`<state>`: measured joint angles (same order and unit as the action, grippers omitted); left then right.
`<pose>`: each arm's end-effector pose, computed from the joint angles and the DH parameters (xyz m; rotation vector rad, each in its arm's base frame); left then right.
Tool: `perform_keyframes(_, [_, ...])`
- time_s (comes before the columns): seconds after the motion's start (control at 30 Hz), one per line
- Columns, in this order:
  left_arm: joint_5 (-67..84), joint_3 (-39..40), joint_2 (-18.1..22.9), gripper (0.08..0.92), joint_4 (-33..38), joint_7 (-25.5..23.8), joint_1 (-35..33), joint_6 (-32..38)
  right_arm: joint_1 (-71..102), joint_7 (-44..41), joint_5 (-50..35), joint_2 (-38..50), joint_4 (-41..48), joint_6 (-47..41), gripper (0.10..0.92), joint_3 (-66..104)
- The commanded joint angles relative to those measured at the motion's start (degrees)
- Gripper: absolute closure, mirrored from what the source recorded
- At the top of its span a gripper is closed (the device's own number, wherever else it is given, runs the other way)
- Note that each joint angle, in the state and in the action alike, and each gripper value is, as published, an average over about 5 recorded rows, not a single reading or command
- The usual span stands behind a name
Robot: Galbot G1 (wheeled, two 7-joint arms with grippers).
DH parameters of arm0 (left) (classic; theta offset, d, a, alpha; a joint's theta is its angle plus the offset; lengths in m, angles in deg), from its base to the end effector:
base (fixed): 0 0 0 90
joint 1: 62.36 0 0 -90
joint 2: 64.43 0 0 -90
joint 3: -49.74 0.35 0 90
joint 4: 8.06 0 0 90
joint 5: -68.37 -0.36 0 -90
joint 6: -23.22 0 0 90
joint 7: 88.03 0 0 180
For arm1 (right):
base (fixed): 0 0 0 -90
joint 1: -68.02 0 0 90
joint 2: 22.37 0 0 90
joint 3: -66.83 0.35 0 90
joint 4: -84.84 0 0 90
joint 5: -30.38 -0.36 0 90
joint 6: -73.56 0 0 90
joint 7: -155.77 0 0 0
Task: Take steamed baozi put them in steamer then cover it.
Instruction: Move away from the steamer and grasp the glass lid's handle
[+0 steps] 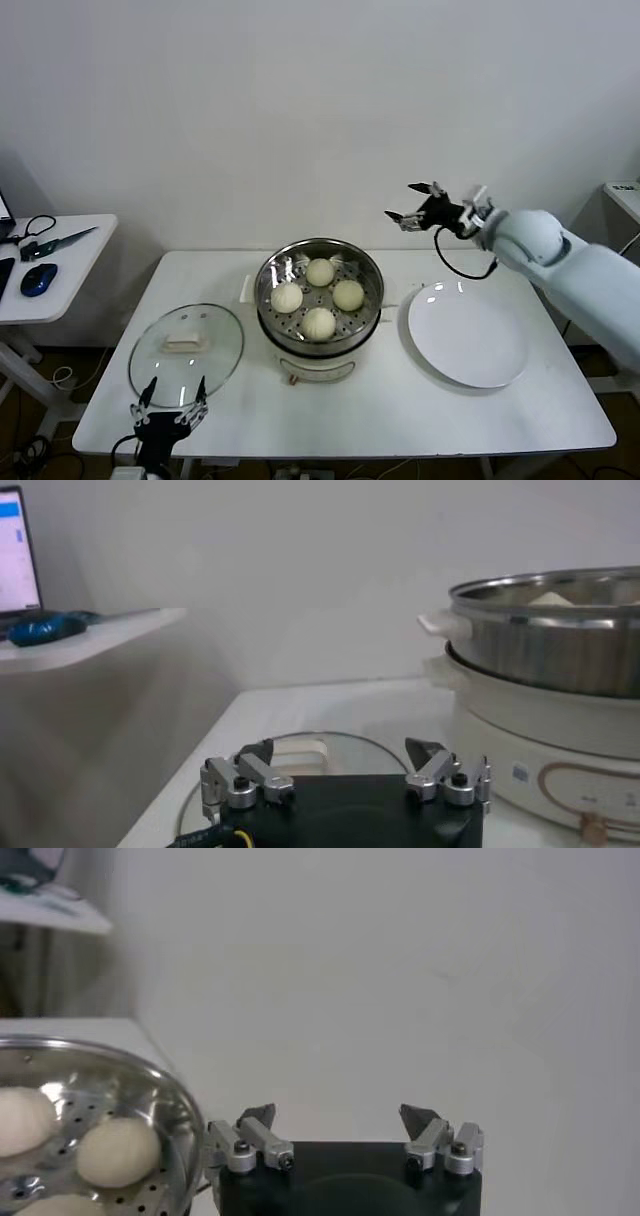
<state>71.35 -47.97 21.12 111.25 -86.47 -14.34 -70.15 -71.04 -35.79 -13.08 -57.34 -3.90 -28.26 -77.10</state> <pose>0.1176 0.0555 -0.3344 0.1436 -2.8640 -0.1322 0.4739 -0.1266 -0.1306 0.8887 -2.7854 0.6671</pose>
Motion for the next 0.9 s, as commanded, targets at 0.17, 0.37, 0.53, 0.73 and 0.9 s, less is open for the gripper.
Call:
perform_keyframes(0.17, [-3.9, 0.0, -0.5, 0.177, 0.1, 1.8, 0.6, 2.2, 72.2, 7.2, 12.5, -12.1, -11.7, 11.9, 0.203, 64.6])
perform_keyframes(0.37, [-5.0, -0.6, -0.5, 0.177, 0.2, 2.1, -0.2, 5.4, 80.7, 7.3, 13.0, -20.1, -14.7, 15.3, 0.203, 67.2])
perform_keyframes(0.53, [-6.7, -0.8, -0.4, 0.177, 0.6, 3.1, -0.7, 6.4, 84.4, 6.0, 15.0, -23.8, -15.0, 19.5, 0.203, 66.6])
perform_keyframes(0.73, [-17.1, -1.0, -1.3, 0.177, 1.5, 6.8, -1.4, 6.4, 86.2, 5.5, 16.2, -28.1, -14.3, 23.4, 0.203, 64.5])
perform_keyframes(0.9, [-34.8, -1.8, -3.0, 0.177, 0.1, 15.0, -0.9, 9.4, 86.1, 5.6, 19.2, -31.1, -12.8, 24.9, 0.203, 62.1])
